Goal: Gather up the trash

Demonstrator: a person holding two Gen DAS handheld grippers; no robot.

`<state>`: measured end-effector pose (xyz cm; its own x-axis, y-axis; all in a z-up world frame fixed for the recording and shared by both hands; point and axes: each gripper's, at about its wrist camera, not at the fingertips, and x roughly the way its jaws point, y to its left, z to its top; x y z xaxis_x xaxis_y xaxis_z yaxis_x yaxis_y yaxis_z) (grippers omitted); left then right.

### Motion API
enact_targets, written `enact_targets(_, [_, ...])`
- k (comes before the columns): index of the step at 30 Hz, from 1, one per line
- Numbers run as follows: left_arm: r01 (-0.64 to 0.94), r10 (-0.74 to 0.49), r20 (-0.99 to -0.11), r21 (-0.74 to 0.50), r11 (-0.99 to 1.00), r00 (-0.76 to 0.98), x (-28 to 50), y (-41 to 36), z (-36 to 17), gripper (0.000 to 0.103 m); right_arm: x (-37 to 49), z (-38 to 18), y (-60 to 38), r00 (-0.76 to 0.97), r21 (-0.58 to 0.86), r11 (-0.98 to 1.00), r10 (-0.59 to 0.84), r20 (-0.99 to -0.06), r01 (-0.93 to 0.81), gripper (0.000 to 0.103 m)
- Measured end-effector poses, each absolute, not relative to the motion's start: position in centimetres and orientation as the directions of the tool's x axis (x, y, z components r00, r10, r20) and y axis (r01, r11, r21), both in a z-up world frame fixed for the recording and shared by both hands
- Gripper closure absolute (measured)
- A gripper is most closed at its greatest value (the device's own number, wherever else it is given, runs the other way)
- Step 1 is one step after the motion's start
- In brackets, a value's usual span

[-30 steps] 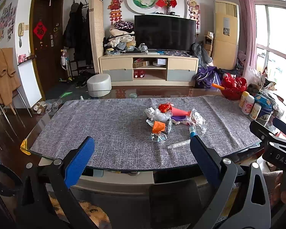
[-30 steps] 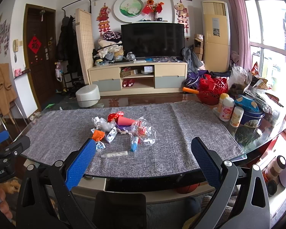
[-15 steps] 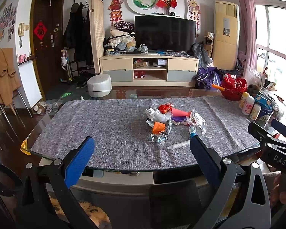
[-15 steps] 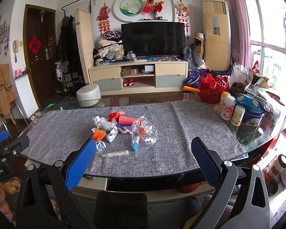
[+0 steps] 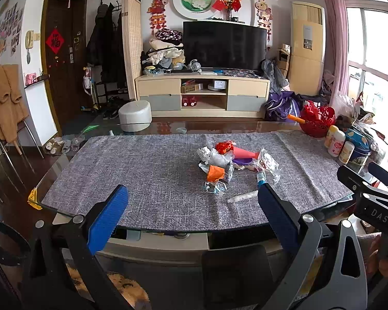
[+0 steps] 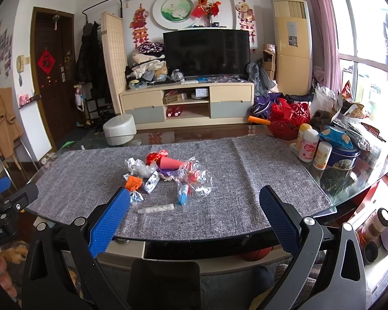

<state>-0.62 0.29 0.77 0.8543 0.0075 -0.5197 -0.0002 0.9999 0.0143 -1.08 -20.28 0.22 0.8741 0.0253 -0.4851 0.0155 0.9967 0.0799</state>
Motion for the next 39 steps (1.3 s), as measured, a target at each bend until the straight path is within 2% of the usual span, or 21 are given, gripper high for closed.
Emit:
enact_targets(10, [-0.004, 0.010, -0.555, 0.012, 1.000, 0.831, 0.7, 0.5, 0.0, 0.008, 0.5, -1.5, -21.0, 0.853, 0.086, 0.996, 0.021, -0.522, 0.028, 0.003])
enact_targets(16, [0.003, 0.011, -0.605, 0.021, 1.000, 0.796, 3.3, 0.2, -2.2, 0.008, 2.7, -3.7, -21.1, 0.817, 0.094, 0.995, 0.031, -0.575, 0.029, 0.003])
enact_targets(20, [0.003, 0.011, -0.638, 0.021, 1.000, 0.770, 5.1, 0.5, -3.6, 0.008, 4.7, -5.6, -21.8, 0.782, 0.167, 0.986, 0.092, -0.616, 0.016, 0.003])
enact_targets(28, [0.003, 0.016, -0.703, 0.027, 1.000, 0.711, 8.8, 1.2, -7.7, 0.008, 8.6, -10.1, -20.8, 0.703, 0.184, 0.983, 0.141, -0.697, -0.014, 0.003])
enact_targets(36, [0.034, -0.008, -0.751, 0.019, 0.999, 0.660, 12.0, 0.7, -10.6, 0.008, 11.7, -11.7, -20.6, 0.680, 0.195, 0.981, 0.149, -0.718, -0.009, 0.003])
enact_targets(37, [0.043, -0.016, -0.755, 0.016, 0.999, 0.655, 12.4, 0.6, -10.9, 0.008, 12.4, -11.6, -20.5, 0.680, 0.188, 0.982, 0.146, -0.718, -0.013, 0.004])
enact_targets(39, [0.064, -0.035, -0.764, 0.008, 0.998, 0.644, 13.1, 0.2, -11.2, 0.008, 13.5, -11.4, -20.4, 0.678, 0.181, 0.983, 0.149, -0.720, -0.024, 0.011])
